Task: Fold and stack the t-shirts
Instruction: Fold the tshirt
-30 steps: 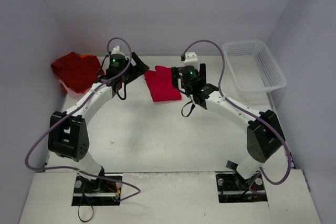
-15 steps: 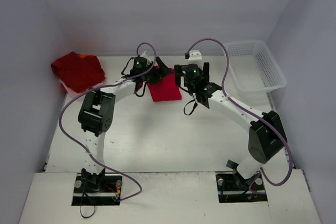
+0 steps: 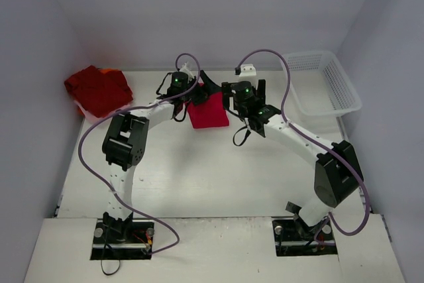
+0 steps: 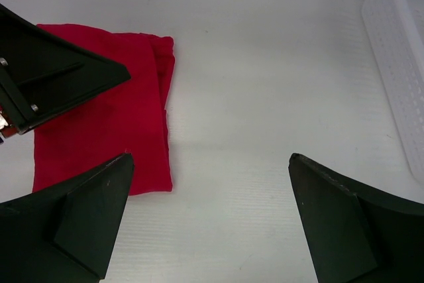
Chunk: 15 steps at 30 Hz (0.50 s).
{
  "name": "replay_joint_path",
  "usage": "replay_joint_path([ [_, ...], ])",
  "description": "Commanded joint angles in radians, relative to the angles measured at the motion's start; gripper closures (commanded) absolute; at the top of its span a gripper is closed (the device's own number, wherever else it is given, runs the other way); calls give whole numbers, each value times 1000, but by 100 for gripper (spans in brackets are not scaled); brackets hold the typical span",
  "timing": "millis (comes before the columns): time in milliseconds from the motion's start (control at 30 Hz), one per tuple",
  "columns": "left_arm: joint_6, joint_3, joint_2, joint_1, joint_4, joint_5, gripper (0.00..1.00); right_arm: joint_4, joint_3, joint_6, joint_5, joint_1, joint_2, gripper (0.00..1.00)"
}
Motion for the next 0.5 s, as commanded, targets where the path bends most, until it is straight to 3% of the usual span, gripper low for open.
replay_joint_path([
  [0,56,22,-82,-7,25,-46,20,41,8,7,5,-10,-60,0],
  [467,91,42,-10,87,-67,-114,20,38,-20,2,3,-9,-79,0],
])
